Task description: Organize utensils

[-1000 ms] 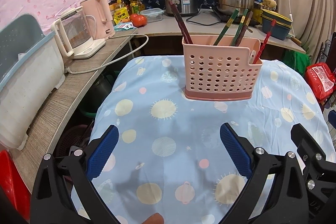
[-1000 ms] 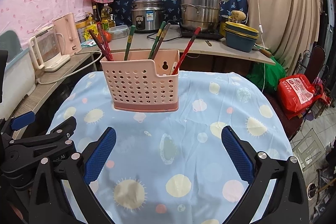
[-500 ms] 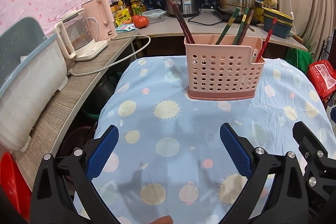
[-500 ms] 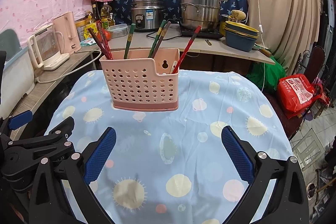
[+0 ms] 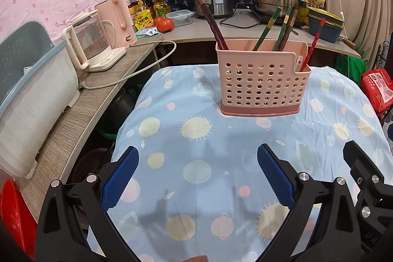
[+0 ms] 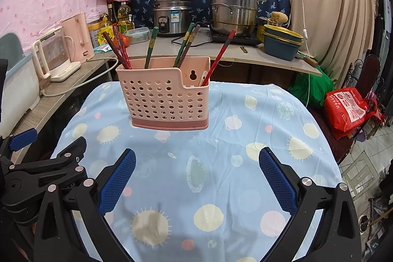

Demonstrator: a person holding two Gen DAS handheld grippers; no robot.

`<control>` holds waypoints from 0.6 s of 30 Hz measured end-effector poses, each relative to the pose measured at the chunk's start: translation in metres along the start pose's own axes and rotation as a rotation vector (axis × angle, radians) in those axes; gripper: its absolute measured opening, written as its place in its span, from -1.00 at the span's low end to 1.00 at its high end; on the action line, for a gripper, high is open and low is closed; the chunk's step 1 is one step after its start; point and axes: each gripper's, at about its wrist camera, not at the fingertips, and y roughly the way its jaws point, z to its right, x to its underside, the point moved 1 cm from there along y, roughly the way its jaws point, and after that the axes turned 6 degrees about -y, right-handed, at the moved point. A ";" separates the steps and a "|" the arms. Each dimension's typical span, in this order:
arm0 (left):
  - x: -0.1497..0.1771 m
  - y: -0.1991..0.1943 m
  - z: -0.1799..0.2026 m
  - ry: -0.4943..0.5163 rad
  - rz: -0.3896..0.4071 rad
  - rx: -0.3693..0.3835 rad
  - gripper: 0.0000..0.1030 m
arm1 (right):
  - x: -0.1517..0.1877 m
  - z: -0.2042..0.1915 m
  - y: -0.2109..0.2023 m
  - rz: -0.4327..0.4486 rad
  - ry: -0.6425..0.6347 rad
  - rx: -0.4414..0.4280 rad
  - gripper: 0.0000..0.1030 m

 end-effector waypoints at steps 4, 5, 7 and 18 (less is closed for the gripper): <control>0.000 0.000 0.000 -0.001 0.001 -0.002 0.80 | 0.000 0.000 0.000 0.001 -0.001 0.000 0.89; 0.000 0.001 -0.001 -0.002 0.001 -0.002 0.80 | 0.000 0.000 0.000 0.001 -0.001 0.001 0.89; 0.000 0.001 -0.001 -0.002 0.001 -0.002 0.80 | 0.000 0.000 0.000 0.002 -0.001 0.001 0.89; -0.001 -0.002 -0.002 -0.003 0.007 -0.013 0.80 | 0.000 0.002 0.002 0.005 -0.004 0.001 0.89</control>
